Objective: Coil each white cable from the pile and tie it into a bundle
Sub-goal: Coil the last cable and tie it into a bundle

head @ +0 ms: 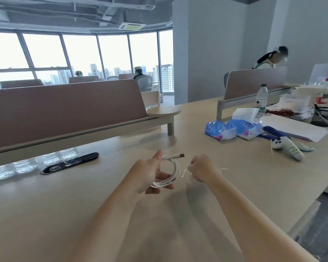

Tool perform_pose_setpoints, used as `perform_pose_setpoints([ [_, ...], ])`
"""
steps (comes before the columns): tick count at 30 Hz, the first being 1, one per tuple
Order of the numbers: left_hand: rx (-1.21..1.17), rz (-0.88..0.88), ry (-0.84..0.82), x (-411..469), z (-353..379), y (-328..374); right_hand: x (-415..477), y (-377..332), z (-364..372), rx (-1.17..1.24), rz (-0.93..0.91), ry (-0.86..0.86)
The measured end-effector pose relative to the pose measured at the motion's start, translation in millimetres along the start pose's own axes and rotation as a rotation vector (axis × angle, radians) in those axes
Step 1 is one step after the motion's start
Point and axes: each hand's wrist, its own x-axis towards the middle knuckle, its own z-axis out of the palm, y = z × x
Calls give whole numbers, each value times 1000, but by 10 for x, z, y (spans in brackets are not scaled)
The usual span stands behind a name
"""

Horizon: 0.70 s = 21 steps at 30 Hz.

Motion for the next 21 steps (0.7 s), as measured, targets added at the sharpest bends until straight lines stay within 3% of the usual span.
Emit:
perform_pose_setpoints([
  [7, -8, -8, -4, 166, -20, -24, 131, -134, 207, -172, 36, 9],
  [14, -48, -4, 0, 106, -136, -36, 2, -377, 351, -344, -68, -57],
  [21, -66, 15, 27, -110, -388, 43, -306, -516, 409, -360, -75, -74],
])
